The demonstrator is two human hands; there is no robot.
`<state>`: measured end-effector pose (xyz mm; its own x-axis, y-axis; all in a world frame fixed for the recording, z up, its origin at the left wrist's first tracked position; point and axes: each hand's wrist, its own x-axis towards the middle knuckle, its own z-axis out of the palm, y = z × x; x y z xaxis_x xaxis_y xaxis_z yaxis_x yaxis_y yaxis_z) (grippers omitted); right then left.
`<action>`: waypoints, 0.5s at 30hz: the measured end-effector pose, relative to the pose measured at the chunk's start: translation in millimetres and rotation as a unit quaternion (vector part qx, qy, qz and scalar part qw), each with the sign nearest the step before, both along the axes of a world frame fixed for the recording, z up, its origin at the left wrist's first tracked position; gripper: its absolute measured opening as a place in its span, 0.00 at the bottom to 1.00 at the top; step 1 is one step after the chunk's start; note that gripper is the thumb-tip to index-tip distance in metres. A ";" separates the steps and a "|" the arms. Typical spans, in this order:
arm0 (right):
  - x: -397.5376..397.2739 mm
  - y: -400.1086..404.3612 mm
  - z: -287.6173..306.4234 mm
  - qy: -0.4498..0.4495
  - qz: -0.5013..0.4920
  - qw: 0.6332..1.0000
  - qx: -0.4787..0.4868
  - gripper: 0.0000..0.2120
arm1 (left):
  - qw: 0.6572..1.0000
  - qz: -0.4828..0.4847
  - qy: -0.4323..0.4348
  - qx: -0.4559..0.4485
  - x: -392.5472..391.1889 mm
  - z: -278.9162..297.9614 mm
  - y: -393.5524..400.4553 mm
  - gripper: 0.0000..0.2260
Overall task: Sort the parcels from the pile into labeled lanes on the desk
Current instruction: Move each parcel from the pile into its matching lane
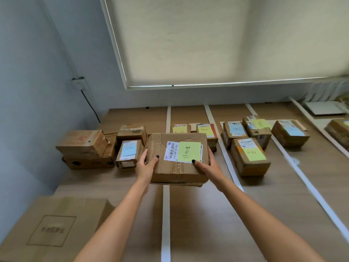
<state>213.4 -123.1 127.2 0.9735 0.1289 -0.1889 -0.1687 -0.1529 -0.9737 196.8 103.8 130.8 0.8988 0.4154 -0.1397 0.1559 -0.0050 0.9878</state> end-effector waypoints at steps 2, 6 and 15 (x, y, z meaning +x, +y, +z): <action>5.0 -17.8 -5.5 0.002 -0.017 1.000 -0.001 0.40 | 1.000 -0.018 0.002 0.002 8.7 -4.8 -17.5 0.26; 17.6 -44.6 -18.7 0.031 -0.057 0.998 0.019 0.39 | 0.999 -0.043 0.009 -0.015 21.3 -18.4 -42.4 0.27; 44.8 -63.0 -64.5 0.075 -0.102 0.991 0.038 0.33 | 0.995 -0.057 0.061 -0.060 44.7 -67.7 -61.1 0.28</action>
<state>258.3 -186.2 62.7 0.9424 -0.0485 -0.3310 -0.3326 -0.0285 -0.9426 241.6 42.7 63.1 0.9125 0.2855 -0.2929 0.2799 0.0864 0.9561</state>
